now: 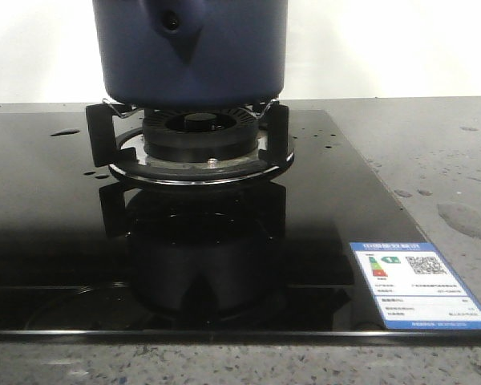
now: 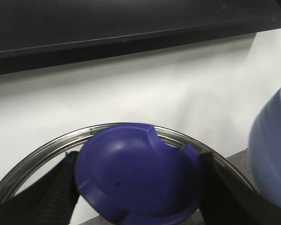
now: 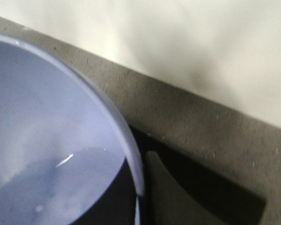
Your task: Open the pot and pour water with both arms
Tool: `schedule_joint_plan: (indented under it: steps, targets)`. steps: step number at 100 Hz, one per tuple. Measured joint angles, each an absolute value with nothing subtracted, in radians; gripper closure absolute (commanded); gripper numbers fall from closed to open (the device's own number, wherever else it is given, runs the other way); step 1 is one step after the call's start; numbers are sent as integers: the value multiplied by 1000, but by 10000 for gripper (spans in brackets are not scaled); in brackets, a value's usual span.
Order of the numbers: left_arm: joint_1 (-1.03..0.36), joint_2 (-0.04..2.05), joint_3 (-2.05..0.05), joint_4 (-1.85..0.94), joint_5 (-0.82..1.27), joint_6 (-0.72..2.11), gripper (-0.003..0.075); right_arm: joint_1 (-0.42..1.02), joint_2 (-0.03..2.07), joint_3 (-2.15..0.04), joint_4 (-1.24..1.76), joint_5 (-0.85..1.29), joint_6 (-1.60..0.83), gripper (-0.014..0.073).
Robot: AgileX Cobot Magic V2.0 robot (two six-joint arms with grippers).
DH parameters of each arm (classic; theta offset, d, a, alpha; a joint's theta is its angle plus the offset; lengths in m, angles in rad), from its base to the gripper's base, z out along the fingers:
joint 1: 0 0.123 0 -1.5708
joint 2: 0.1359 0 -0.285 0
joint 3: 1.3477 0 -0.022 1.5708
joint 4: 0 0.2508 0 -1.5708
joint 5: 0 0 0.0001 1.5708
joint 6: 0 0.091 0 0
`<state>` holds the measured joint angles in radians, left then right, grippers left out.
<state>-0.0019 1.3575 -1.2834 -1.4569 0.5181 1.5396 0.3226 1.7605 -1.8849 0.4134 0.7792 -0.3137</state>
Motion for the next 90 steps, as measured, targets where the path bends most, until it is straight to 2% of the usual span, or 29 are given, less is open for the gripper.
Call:
schedule_joint_plan:
  steps: [32, 56, 75, 90]
  targets:
    - [-2, 1358, -1283, -1457, 516, 1540, 353, 426, 1649, -1557, 432, 229, -488, 650]
    - [-2, 1358, -1283, -1457, 516, 1540, 353, 505, 1582, -1342, 418, -201, -512, 650]
    - [-2, 1358, -1283, -1458, 516, 1540, 353, 546, 1580, -1248, 418, -408, -514, 650]
    - [-2, 1358, -1283, -1458, 514, 1540, 353, 559, 1580, -1234, 412, -470, -514, 650]
